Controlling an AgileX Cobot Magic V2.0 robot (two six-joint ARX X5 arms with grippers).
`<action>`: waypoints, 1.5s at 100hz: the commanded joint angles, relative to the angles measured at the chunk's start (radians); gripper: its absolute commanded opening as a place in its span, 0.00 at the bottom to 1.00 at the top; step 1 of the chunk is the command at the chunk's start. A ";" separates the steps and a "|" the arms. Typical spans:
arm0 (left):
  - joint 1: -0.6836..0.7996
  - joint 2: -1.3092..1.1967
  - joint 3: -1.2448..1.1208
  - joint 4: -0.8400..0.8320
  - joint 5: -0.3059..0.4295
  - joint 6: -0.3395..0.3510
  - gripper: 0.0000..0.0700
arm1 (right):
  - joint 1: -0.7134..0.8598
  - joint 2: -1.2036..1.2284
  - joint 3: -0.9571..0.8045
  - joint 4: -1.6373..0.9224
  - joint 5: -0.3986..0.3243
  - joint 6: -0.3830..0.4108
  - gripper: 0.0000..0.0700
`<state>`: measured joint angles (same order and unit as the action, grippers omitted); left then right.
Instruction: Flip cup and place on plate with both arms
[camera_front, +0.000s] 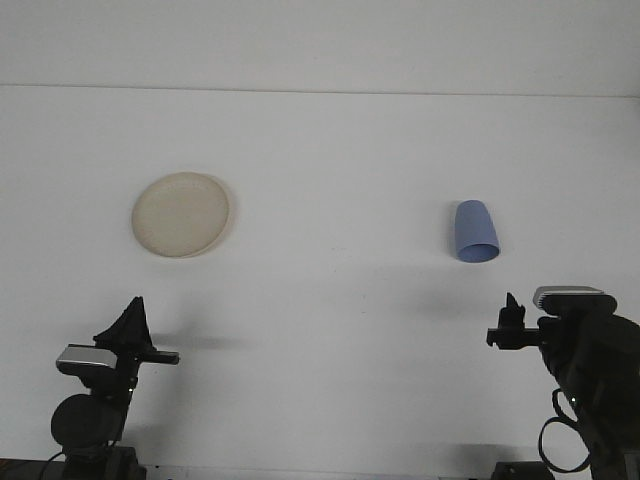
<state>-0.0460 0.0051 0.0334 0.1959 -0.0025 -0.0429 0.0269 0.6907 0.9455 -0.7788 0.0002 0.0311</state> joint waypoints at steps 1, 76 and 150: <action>0.001 -0.001 -0.019 0.014 -0.005 0.004 0.02 | 0.000 0.045 0.015 0.053 0.001 0.010 0.69; 0.001 -0.001 -0.019 0.014 -0.005 0.004 0.02 | -0.073 0.344 -0.461 0.902 0.027 0.008 0.70; 0.001 -0.001 -0.019 0.014 -0.005 0.004 0.02 | -0.155 0.840 -0.413 1.356 -0.115 -0.040 0.69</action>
<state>-0.0460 0.0051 0.0334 0.1959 -0.0025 -0.0429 -0.1207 1.5005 0.5011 0.5537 -0.0978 0.0177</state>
